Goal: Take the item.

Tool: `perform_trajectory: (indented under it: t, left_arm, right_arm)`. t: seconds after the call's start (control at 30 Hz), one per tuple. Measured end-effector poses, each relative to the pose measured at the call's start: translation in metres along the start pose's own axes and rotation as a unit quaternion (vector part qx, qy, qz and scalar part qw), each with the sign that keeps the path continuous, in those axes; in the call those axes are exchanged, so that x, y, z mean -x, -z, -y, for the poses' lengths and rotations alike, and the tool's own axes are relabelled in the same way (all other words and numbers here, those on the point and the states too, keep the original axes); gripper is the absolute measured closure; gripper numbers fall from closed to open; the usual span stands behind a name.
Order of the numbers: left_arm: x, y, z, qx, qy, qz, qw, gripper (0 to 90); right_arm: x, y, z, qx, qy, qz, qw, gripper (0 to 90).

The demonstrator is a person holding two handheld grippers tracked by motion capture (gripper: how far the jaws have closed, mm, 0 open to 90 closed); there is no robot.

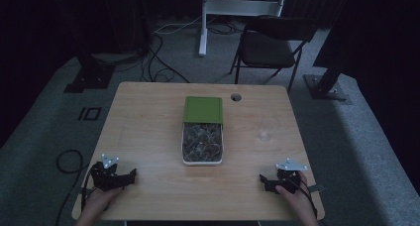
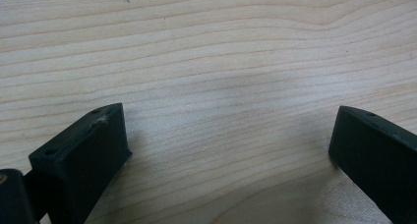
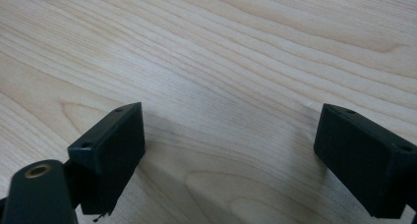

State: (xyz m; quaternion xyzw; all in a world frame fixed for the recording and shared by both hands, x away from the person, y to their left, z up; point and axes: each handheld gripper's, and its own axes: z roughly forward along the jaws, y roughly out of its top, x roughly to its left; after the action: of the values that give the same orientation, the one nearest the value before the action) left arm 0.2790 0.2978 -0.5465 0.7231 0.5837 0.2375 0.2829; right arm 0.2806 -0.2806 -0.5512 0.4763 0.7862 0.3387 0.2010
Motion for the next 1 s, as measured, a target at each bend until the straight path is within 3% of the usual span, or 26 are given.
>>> perform_trajectory:
  t: [0.5,1.0]
  left_arm:
    - [-0.0016,0.0011,0.0012,0.0,0.0,0.001,1.0,2.0]
    - [-0.0022,0.0009,0.0011,0.0,0.004,-0.002,1.0,1.9]
  right_arm:
    - [-0.0015,0.0005,0.0004,0.0,0.009,-0.008,0.9999,11.4]
    - [-0.0056,0.0022,0.0022,0.0,-0.001,0.0,1.0,11.5]
